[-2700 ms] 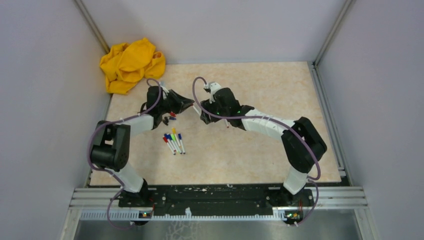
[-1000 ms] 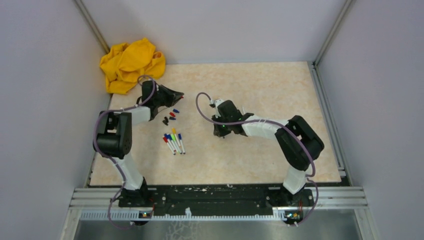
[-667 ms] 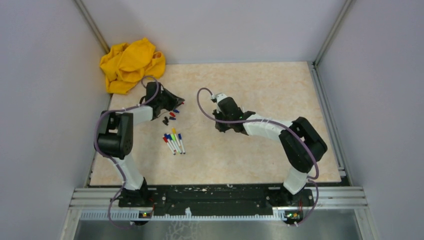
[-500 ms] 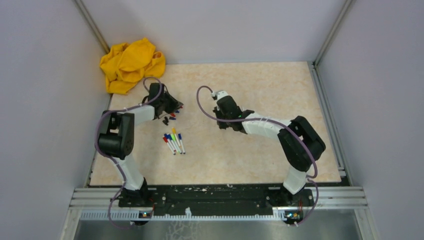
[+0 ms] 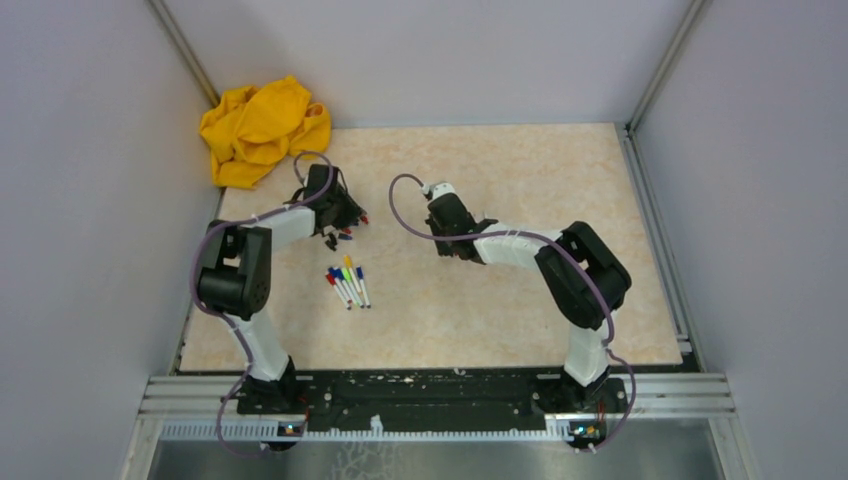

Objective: Open the pen caps

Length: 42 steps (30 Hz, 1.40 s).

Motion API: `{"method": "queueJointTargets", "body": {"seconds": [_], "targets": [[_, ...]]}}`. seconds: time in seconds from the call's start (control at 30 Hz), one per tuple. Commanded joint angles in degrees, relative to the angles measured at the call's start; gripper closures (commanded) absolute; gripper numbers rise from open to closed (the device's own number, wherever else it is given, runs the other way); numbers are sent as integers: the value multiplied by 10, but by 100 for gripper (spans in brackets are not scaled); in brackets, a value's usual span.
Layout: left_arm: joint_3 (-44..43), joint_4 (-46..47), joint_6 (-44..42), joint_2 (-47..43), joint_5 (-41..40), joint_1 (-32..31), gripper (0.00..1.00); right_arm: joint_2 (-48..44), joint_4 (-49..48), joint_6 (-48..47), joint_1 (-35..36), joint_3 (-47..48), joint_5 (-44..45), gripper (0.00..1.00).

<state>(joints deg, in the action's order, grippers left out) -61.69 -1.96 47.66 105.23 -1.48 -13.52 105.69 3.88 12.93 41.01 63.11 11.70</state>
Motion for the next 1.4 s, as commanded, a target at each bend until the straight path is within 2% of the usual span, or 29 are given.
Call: {"method": "queueJointTargets", "body": {"seconds": [0.0, 0.1, 0.37, 0.77, 1.1, 1.37], "targets": [[5, -7, -10, 6, -11, -4, 59, 7, -31, -13, -7, 32, 28, 100], [6, -7, -10, 3, -9, -5, 48, 11, -31, -16, -8, 35, 28, 100], [13, 2, -3, -11, 3, -12, 47, 33, -30, -21, -9, 44, 31, 97], [12, 8, 3, -42, 10, -36, 46, 68, -30, -26, -9, 42, 53, 74], [26, 8, 3, -79, -9, -50, 46, 55, -34, -40, -9, 37, 81, 73], [65, 0, -3, -151, -51, -55, 46, 28, -31, -68, -7, 42, 116, 73]]}}
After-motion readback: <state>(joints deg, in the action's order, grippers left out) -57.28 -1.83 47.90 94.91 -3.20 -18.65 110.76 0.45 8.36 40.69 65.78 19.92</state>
